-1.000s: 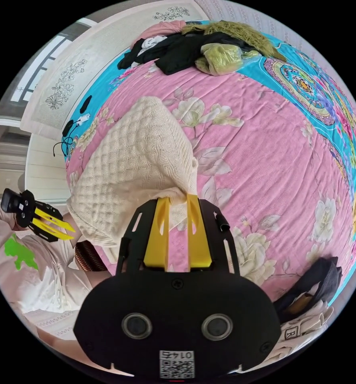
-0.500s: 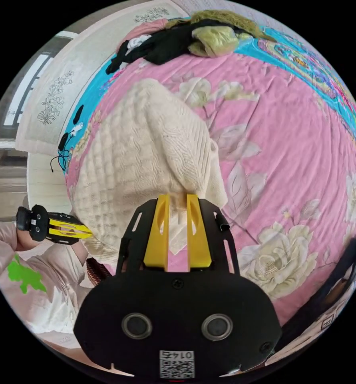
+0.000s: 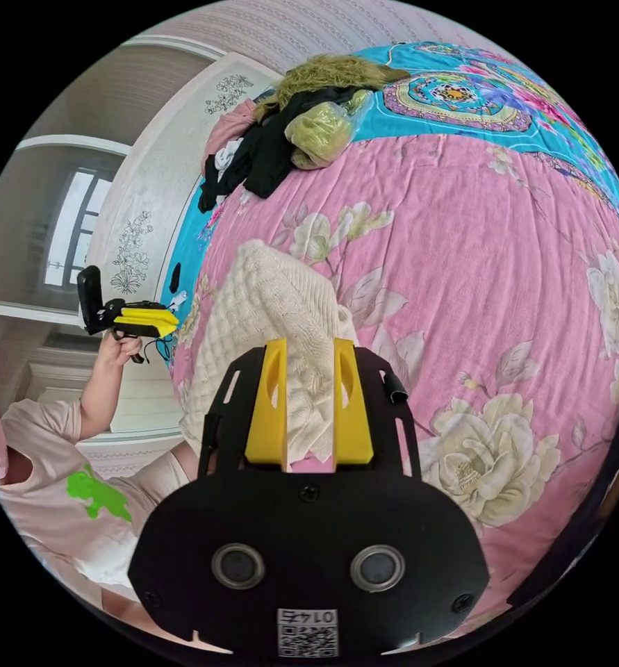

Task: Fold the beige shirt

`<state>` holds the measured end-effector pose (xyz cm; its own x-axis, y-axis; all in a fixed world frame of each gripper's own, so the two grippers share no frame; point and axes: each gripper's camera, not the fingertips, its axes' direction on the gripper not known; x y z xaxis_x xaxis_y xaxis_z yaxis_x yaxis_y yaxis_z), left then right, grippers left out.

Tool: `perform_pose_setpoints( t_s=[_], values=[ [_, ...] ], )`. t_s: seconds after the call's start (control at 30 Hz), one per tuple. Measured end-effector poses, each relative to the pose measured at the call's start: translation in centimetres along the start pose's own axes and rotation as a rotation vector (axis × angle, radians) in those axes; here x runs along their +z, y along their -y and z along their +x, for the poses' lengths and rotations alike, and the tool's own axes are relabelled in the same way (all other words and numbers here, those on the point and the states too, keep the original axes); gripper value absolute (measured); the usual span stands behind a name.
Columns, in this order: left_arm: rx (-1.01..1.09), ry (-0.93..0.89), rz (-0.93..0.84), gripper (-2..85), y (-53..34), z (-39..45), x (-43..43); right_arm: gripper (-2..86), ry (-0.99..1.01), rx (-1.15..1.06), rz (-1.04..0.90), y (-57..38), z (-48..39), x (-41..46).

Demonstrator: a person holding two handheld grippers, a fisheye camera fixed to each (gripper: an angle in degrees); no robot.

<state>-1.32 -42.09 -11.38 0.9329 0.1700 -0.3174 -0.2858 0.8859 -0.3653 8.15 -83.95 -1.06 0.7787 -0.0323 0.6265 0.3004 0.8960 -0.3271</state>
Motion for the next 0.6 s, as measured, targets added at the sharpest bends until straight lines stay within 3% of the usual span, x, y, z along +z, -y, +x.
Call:
perform_pose_setpoints(
  t_s=[0.17, 0.27, 0.43, 0.6],
  values=[
    [0.065, 0.181, -0.065, 4.7, 3.8, -0.1, 1.2, 9.9, -0.249, 0.025, -0.092, 0.3, 0.6, 2.2],
    [0.081, 0.260, -0.090, 4.8, 5.2, -0.8, 1.7, 10.2, -0.191, 0.062, -0.100, -0.2, 1.9, 1.9],
    [0.021, 0.044, -0.042, 5.7, 7.1, -4.9, 0.5, 10.5, -0.067, 0.103, 0.041, -2.3, 3.6, -2.1],
    [-0.031, -0.009, -0.081, 11.1, 9.7, -8.5, 0.7, 14.1, -0.073, 0.101, -0.011, -3.5, 4.4, -2.0]
  ],
)
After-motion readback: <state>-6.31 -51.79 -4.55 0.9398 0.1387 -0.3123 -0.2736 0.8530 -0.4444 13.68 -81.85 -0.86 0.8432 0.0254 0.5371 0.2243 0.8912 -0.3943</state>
